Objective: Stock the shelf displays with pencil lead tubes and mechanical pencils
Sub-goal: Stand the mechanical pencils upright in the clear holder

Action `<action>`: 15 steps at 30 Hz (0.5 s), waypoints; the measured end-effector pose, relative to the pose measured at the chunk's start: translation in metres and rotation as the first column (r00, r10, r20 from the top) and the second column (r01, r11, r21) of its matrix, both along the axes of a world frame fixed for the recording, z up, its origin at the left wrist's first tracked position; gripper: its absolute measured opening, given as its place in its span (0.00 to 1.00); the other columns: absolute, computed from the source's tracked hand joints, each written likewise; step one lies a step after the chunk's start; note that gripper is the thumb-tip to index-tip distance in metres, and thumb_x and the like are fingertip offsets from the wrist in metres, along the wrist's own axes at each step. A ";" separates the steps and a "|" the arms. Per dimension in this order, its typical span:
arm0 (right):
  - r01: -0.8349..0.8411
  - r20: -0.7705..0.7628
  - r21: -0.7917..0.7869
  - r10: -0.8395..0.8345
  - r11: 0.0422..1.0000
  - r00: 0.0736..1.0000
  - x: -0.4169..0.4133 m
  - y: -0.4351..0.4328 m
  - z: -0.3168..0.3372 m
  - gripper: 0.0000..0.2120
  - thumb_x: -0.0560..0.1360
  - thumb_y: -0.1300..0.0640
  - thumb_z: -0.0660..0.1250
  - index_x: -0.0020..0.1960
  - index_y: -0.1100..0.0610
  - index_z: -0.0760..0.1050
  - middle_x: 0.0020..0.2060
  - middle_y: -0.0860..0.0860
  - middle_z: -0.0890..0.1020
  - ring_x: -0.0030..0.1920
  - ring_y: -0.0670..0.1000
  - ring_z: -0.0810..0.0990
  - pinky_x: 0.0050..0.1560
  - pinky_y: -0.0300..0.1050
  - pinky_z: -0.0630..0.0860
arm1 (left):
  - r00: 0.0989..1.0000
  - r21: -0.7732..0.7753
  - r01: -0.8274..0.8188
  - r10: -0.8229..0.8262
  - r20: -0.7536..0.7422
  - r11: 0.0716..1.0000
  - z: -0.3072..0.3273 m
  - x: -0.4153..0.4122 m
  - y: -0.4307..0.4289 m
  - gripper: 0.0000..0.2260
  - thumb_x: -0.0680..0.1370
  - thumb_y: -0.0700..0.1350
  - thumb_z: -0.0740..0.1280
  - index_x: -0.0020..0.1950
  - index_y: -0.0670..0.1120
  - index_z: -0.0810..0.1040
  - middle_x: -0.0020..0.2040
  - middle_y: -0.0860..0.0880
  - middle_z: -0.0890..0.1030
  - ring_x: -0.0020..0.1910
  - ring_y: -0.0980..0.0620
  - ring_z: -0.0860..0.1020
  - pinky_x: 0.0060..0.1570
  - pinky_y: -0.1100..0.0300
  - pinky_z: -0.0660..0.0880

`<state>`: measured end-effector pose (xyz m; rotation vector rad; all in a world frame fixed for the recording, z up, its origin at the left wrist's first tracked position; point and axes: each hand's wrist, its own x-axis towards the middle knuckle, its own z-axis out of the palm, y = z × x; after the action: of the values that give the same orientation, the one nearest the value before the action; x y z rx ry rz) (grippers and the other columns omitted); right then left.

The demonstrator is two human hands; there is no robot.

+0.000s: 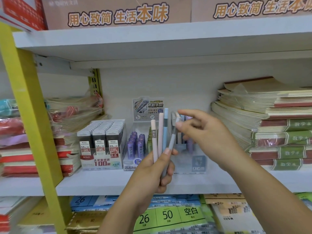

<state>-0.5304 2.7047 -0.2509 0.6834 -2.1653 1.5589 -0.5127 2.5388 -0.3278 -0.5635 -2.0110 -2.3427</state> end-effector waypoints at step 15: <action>0.360 -0.403 -0.059 -0.352 0.931 0.845 -0.014 0.045 0.008 0.14 0.75 0.57 0.70 0.53 0.42 0.69 0.39 0.46 0.81 0.40 0.42 0.78 0.41 0.36 0.75 | 0.986 -0.031 -0.164 0.165 0.014 0.986 -0.003 -0.007 -0.005 0.10 0.81 0.56 0.62 0.49 0.58 0.83 0.32 0.51 0.75 0.23 0.56 0.63 0.22 0.64 0.59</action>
<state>-0.5444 2.7500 -0.2429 0.5152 -1.8612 1.0889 -0.5195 2.5340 -0.3311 -0.3636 -2.0176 -2.2333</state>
